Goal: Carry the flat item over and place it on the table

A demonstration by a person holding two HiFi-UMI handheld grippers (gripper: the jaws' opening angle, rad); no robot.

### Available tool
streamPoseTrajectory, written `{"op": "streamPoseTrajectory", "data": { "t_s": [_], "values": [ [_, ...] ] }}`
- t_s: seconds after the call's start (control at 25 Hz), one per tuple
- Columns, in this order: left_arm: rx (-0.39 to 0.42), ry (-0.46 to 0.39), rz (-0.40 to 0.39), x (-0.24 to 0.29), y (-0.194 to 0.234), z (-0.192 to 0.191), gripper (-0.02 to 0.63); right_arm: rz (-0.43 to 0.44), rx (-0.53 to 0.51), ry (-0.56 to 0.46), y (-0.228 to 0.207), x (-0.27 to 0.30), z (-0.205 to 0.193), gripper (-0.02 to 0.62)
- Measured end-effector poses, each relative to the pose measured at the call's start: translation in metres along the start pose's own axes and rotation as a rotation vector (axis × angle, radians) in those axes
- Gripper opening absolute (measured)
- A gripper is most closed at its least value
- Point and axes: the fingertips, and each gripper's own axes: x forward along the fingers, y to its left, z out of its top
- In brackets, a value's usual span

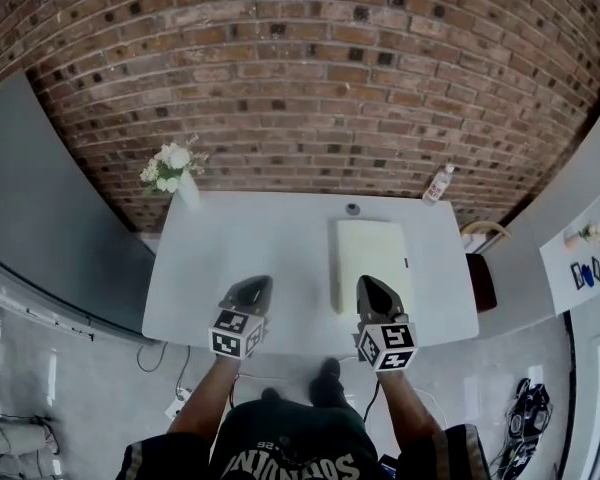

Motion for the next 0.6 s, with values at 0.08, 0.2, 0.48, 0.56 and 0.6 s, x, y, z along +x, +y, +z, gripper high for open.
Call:
{"op": "streamPoseTrajectory", "data": {
  "t_s": [0.08,0.2,0.48,0.56,0.6],
  "values": [
    [-0.002,-0.003,-0.002,-0.003,0.001,0.001,0.009,0.004,-0.001,-0.001,0.004,0.0,0.0,0.0],
    [-0.001,-0.001,-0.007,-0.006,0.001,-0.001,0.009,0.008,-0.006,0.0,0.01,-0.003,-0.001,0.0],
    [-0.011,-0.001,-0.02,-0.011,0.002,-0.001,0.009,0.025,-0.038,0.001,0.026,-0.003,-0.001,0.0],
    [-0.014,-0.001,-0.022,-0.011,0.003,-0.002,0.009,0.032,-0.048,0.002,0.031,-0.002,-0.001,0.0],
    [-0.015,-0.002,-0.022,-0.012,0.004,-0.002,0.009,0.034,-0.049,0.002,0.032,-0.001,-0.001,0.0]
  ]
}}
